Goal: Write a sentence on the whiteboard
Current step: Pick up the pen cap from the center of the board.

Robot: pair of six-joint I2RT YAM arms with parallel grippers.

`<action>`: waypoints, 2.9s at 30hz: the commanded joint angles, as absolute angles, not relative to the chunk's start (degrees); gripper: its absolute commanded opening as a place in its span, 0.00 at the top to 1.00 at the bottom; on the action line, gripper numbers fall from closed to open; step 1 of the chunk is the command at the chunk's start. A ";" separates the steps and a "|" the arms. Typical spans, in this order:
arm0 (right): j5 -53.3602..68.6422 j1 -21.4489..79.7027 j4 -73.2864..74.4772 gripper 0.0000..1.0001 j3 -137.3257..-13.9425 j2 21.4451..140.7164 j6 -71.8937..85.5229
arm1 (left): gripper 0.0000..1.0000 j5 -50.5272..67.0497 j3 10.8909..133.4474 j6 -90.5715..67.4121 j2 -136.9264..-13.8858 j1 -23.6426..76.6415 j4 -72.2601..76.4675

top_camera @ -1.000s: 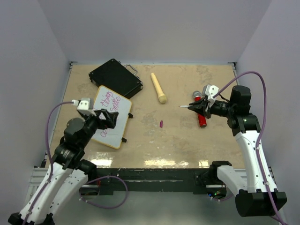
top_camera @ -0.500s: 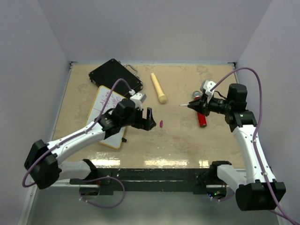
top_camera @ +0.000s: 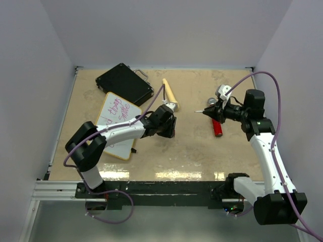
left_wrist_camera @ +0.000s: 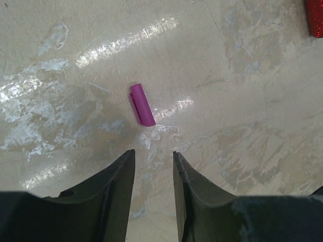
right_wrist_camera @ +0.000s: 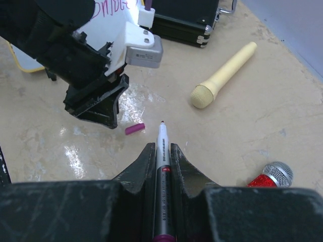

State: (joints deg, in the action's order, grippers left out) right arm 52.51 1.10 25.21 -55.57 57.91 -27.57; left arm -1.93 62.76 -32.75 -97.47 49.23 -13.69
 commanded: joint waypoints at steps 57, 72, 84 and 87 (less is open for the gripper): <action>51.94 1.05 23.47 1.00 -55.20 57.57 -27.25 | 0.65 -8.61 76.73 -8.62 -113.64 48.07 -25.93; 52.38 0.97 25.14 1.00 -55.99 59.41 -28.56 | 0.82 -10.02 74.53 -5.71 -115.31 49.22 -23.55; 52.73 0.97 25.58 1.00 -55.99 60.55 -28.83 | 1.00 -9.32 62.94 -1.33 -101.36 49.04 -8.80; 53.43 1.05 25.66 1.00 -55.81 60.99 -28.83 | 1.00 -7.65 57.85 1.56 -96.88 49.04 -2.30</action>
State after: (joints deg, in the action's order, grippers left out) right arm 52.01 1.10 25.78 -55.05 60.34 -28.12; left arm -9.56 62.08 -3.36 -104.20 49.25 -12.32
